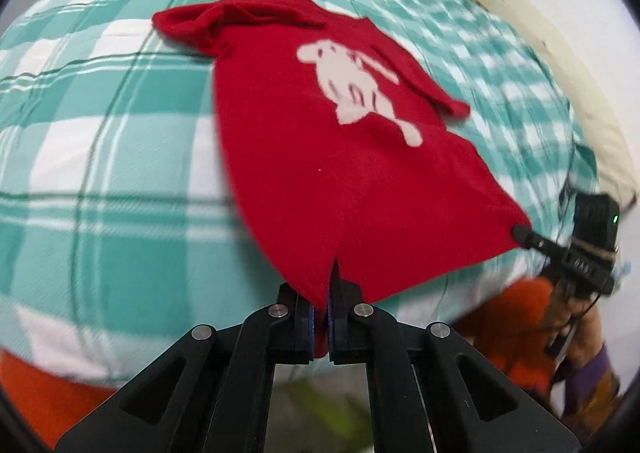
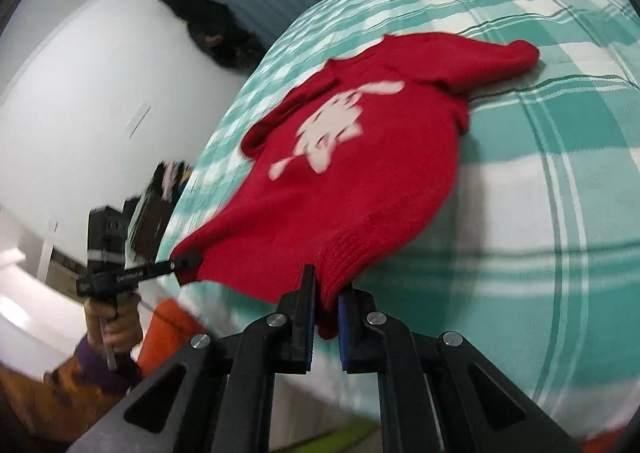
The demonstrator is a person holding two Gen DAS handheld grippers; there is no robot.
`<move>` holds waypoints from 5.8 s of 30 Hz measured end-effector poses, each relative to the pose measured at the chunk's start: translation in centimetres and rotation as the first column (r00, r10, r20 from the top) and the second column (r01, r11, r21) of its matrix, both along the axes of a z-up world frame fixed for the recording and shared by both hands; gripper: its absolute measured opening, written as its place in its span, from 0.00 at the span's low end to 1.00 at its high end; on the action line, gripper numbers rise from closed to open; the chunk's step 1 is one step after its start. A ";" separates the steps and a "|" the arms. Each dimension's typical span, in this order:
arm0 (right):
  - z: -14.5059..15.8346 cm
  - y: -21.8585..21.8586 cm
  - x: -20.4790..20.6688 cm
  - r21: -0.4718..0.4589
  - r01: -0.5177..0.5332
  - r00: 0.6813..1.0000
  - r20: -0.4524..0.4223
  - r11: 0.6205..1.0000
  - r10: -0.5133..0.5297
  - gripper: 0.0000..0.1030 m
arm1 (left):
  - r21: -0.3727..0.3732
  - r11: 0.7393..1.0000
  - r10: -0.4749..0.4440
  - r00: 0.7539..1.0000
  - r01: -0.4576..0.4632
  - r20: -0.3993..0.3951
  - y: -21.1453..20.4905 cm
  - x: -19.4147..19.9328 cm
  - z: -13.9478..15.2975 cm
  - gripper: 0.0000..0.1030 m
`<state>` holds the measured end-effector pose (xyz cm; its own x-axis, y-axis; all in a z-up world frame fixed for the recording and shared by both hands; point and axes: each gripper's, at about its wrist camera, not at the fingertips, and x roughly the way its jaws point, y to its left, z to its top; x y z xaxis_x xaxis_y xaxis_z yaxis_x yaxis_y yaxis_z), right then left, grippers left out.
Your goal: Fold small clothes
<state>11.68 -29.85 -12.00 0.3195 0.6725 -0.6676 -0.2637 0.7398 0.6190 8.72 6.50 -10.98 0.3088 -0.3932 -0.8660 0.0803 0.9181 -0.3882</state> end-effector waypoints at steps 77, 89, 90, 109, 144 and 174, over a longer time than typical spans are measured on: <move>-8.8 2.4 -4.2 -0.469 0.126 0.981 -0.070 0.874 -0.180 0.03 | 0.126 0.973 0.199 0.979 -0.192 -0.047 0.6 -3.7 -8.3 0.02; -8.5 1.8 -5.0 -0.445 0.138 0.980 -0.066 0.885 -0.185 0.03 | 0.050 0.968 0.248 0.964 -0.244 -0.093 1.8 -5.0 -7.8 0.01; -8.5 1.8 -5.1 -0.445 0.138 0.980 -0.068 0.885 -0.187 0.03 | 0.044 0.968 0.251 0.963 -0.248 -0.098 1.8 -5.1 -7.9 0.01; -6.8 -2.0 -6.5 -0.387 0.276 0.940 -0.080 0.880 -0.330 0.40 | 0.109 0.896 0.427 0.902 -0.431 0.060 4.9 -8.2 -3.7 0.41; -4.8 14.2 26.9 -0.739 0.004 0.952 0.208 0.673 0.223 0.44 | 0.311 0.782 0.499 0.841 -0.541 0.209 5.8 -5.0 -5.6 0.66; -9.7 -29.4 6.3 0.209 0.765 0.643 -0.185 0.609 -0.743 0.40 | 0.403 0.758 0.455 0.858 -0.513 0.238 3.8 -4.5 -5.9 0.72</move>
